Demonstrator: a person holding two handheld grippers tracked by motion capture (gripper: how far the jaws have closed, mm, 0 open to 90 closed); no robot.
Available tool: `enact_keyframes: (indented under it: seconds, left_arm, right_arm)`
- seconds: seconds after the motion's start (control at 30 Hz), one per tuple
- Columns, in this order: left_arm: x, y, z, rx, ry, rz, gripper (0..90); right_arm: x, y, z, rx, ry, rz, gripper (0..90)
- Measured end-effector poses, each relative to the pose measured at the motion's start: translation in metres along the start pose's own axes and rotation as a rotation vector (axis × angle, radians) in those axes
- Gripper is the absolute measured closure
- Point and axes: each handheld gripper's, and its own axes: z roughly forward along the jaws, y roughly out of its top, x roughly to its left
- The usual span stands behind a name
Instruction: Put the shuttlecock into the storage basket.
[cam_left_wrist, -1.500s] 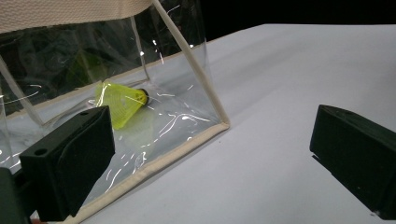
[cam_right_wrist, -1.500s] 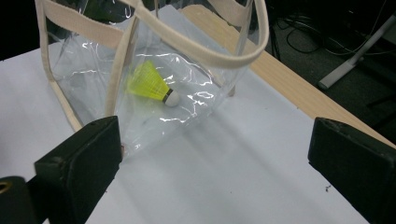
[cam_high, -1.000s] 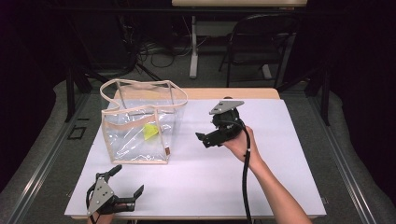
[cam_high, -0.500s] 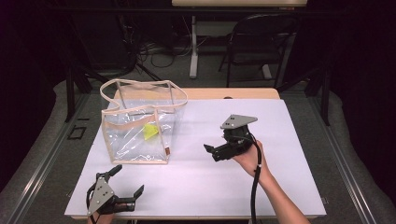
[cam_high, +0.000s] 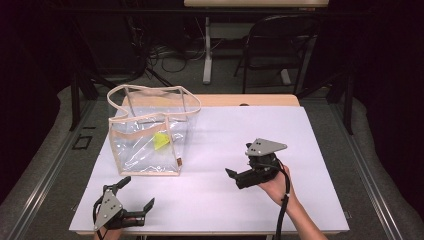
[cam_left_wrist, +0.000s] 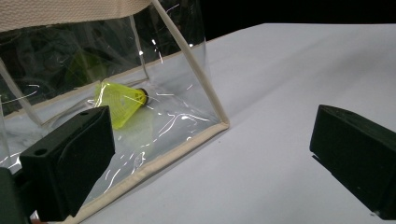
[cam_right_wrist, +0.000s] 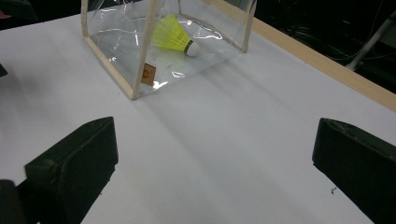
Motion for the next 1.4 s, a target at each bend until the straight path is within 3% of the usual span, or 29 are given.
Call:
enact_keyframes:
  seconds: [0.33,0.83,1.4]
  left_arm:
    - [0.0,0.0,0.0,0.001,0.0,0.0,0.1]
    - [0.0,0.0,0.001,0.003,-0.001,0.0,0.1]
    - [0.0,0.0,0.0,0.005,0.003,0.001,0.1]
  right_arm:
    - [0.008,-0.021,-0.009,-0.033,-0.036,-0.019,0.1]
    - [0.012,-0.056,-0.023,-0.074,-0.034,-0.013,0.1]
    - [0.013,-0.093,-0.036,-0.108,-0.068,-0.025,0.0]
